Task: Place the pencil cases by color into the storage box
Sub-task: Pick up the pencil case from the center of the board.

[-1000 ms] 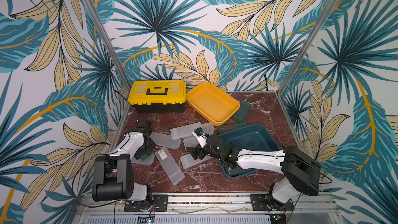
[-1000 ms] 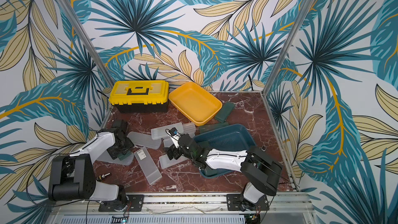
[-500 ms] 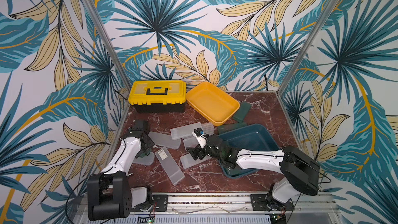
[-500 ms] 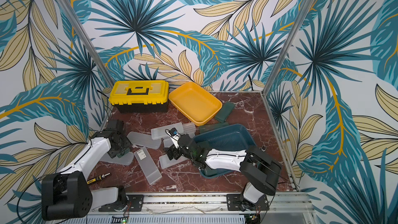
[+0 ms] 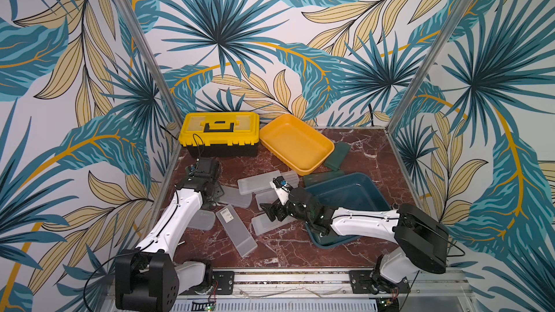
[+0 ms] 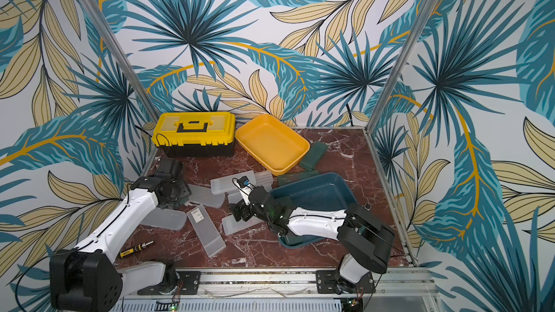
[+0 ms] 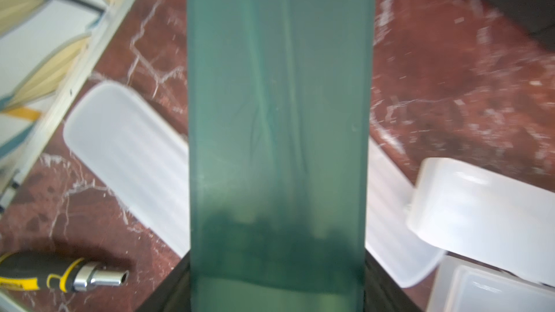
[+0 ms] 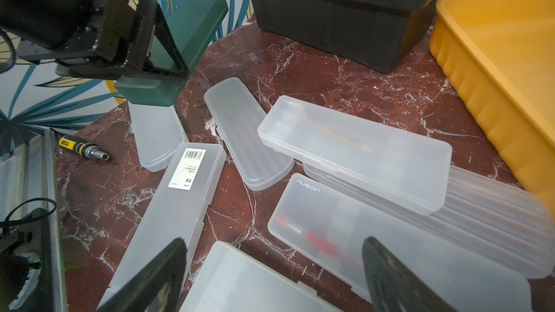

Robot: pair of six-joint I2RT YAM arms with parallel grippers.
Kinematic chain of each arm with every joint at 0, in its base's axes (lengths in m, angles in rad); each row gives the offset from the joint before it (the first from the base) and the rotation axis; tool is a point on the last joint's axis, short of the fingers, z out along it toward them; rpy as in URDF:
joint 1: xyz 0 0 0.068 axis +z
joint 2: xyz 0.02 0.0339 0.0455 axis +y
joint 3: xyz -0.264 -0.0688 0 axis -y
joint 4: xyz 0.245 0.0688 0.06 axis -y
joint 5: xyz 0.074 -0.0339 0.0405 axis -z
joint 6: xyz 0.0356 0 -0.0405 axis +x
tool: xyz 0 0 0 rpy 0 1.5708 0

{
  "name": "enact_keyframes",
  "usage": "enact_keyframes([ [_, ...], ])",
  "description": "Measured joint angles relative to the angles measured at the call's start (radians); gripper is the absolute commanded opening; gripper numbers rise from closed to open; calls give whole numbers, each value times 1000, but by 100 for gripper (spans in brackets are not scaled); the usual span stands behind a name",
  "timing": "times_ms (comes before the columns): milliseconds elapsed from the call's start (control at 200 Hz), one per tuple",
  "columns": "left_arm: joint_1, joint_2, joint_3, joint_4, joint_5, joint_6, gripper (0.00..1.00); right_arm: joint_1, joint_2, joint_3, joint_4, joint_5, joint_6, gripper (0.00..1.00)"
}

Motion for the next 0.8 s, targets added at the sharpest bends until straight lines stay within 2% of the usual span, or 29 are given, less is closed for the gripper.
enact_keyframes([
  [285,-217,8,157,-6,-47,72,62,-98,-125,-10,-20,-43,105,91],
  [596,-467,42,326,3,-53,192,65,-260,-343,-46,-77,-110,177,91],
  [796,-544,44,345,61,19,269,65,-329,-449,-46,-132,-148,176,91],
])
